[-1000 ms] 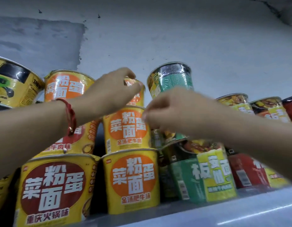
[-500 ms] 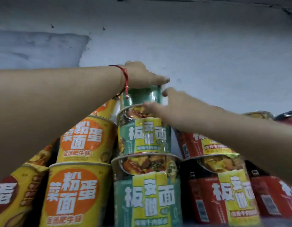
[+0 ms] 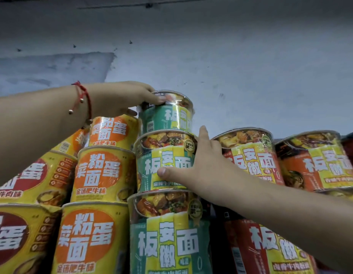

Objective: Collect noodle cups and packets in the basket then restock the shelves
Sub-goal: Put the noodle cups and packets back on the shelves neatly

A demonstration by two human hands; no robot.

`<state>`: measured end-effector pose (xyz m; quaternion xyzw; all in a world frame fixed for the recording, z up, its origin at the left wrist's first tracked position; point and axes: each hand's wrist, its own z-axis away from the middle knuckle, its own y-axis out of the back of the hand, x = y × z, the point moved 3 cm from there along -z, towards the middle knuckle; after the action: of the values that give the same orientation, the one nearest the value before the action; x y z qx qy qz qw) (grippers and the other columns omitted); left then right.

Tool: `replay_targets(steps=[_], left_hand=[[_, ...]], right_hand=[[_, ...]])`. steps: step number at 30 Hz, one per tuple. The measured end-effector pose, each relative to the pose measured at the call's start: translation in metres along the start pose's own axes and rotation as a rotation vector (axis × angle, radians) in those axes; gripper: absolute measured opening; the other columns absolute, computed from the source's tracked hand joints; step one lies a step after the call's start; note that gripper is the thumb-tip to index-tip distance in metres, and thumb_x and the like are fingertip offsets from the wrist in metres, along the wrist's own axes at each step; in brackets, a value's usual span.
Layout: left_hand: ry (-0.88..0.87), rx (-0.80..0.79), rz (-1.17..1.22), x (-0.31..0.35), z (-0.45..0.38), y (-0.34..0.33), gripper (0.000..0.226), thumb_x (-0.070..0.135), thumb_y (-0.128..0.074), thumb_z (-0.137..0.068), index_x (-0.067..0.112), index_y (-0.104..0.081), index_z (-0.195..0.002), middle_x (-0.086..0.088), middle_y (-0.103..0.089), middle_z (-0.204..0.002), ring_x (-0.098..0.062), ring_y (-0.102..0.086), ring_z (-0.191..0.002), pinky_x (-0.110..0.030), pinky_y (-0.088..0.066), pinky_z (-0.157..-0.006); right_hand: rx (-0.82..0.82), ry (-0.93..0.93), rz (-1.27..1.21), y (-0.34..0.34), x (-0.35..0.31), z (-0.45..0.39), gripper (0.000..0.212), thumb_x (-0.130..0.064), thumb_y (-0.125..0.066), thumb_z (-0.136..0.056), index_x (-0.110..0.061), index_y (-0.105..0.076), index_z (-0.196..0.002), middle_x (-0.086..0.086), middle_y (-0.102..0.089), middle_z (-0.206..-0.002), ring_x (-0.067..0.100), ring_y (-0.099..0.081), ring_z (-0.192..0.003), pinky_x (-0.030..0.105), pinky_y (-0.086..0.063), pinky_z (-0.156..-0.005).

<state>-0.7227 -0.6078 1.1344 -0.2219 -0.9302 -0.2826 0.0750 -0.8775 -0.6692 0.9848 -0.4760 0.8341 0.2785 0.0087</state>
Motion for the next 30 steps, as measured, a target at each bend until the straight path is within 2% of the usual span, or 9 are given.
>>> replay_targets(steps=[3,5,6,8,10,12,15,19,30], left_hand=[[0.017,-0.011,0.047,-0.006,-0.002,0.003,0.021,0.031,-0.063,-0.092,0.016,-0.061,-0.105,-0.009,-0.063,-0.111,-0.022,-0.06,-0.104,-0.038,-0.052,-0.081],[0.038,-0.01,0.09,-0.006,-0.004,0.001,0.016,0.026,-0.061,-0.094,0.014,-0.06,-0.104,-0.011,-0.062,-0.113,-0.022,-0.059,-0.103,-0.04,-0.054,-0.08],[0.04,-0.015,0.112,-0.006,-0.004,-0.001,0.019,0.029,-0.061,-0.094,0.014,-0.06,-0.105,-0.012,-0.061,-0.115,-0.023,-0.06,-0.103,-0.042,-0.055,-0.083],[0.028,-0.032,0.105,-0.003,-0.005,-0.008,0.038,0.05,-0.062,-0.088,0.015,-0.059,-0.105,-0.01,-0.064,-0.112,-0.024,-0.061,-0.103,-0.046,-0.054,-0.089],[0.015,-0.027,0.045,-0.001,-0.003,-0.015,0.06,0.067,-0.065,-0.071,0.017,-0.056,-0.103,-0.006,-0.065,-0.103,-0.022,-0.063,-0.096,-0.043,-0.055,-0.084],[-0.005,-0.017,0.024,-0.002,-0.003,-0.018,0.076,0.068,-0.07,-0.06,0.017,-0.053,-0.112,-0.005,-0.065,-0.104,-0.022,-0.064,-0.095,-0.038,-0.056,-0.075],[-0.027,-0.03,0.121,-0.011,-0.003,-0.017,0.083,0.062,-0.073,-0.056,0.016,-0.049,-0.121,-0.005,-0.065,-0.112,-0.022,-0.065,-0.101,-0.042,-0.057,-0.084],[-0.046,-0.101,0.292,-0.024,-0.003,-0.01,0.071,0.049,-0.073,-0.064,0.015,-0.049,-0.121,-0.01,-0.062,-0.118,-0.026,-0.066,-0.103,-0.042,-0.058,-0.083],[-0.11,-0.072,0.351,-0.033,-0.001,-0.009,0.048,0.039,-0.066,-0.085,0.013,-0.05,-0.122,-0.01,-0.064,-0.117,-0.025,-0.065,-0.104,-0.048,-0.055,-0.091]], right_hand=[[-0.053,-0.083,-0.148,-0.003,0.005,-0.001,0.121,-0.071,-0.069,-0.07,-0.025,0.002,-0.155,0.001,-0.027,-0.154,0.025,-0.045,-0.129,0.036,-0.041,-0.095],[-0.105,-0.143,-0.284,-0.008,0.008,-0.001,0.116,-0.072,-0.073,-0.065,-0.024,-0.013,-0.151,-0.003,-0.046,-0.135,0.019,-0.052,-0.111,0.03,-0.045,-0.084],[-0.132,-0.166,-0.319,-0.011,0.008,-0.002,0.116,-0.075,-0.074,-0.059,-0.025,-0.021,-0.148,-0.006,-0.05,-0.127,0.017,-0.053,-0.106,0.03,-0.046,-0.081],[-0.155,-0.195,-0.339,-0.015,0.008,-0.007,0.129,-0.085,-0.075,-0.038,-0.028,-0.03,-0.145,-0.008,-0.055,-0.128,0.02,-0.055,-0.113,0.037,-0.047,-0.093],[-0.151,-0.219,-0.325,-0.018,0.008,-0.011,0.148,-0.087,-0.072,-0.024,-0.027,-0.024,-0.15,-0.005,-0.05,-0.141,0.026,-0.05,-0.126,0.047,-0.043,-0.104],[-0.138,-0.235,-0.317,-0.019,0.007,-0.013,0.155,-0.085,-0.073,-0.023,-0.027,-0.013,-0.154,-0.002,-0.044,-0.147,0.028,-0.046,-0.131,0.047,-0.041,-0.108],[-0.127,-0.23,-0.321,-0.022,0.011,-0.017,0.155,-0.086,-0.072,-0.021,-0.031,-0.012,-0.153,-0.005,-0.05,-0.141,0.026,-0.051,-0.126,0.047,-0.043,-0.106],[-0.152,-0.177,-0.345,-0.027,0.016,-0.023,0.151,-0.09,-0.074,-0.016,-0.036,-0.024,-0.148,-0.01,-0.06,-0.13,0.024,-0.061,-0.116,0.046,-0.048,-0.099],[-0.14,-0.196,-0.325,-0.026,0.017,-0.022,0.146,-0.088,-0.074,-0.024,-0.035,-0.022,-0.149,-0.01,-0.059,-0.131,0.022,-0.061,-0.115,0.046,-0.046,-0.102]])
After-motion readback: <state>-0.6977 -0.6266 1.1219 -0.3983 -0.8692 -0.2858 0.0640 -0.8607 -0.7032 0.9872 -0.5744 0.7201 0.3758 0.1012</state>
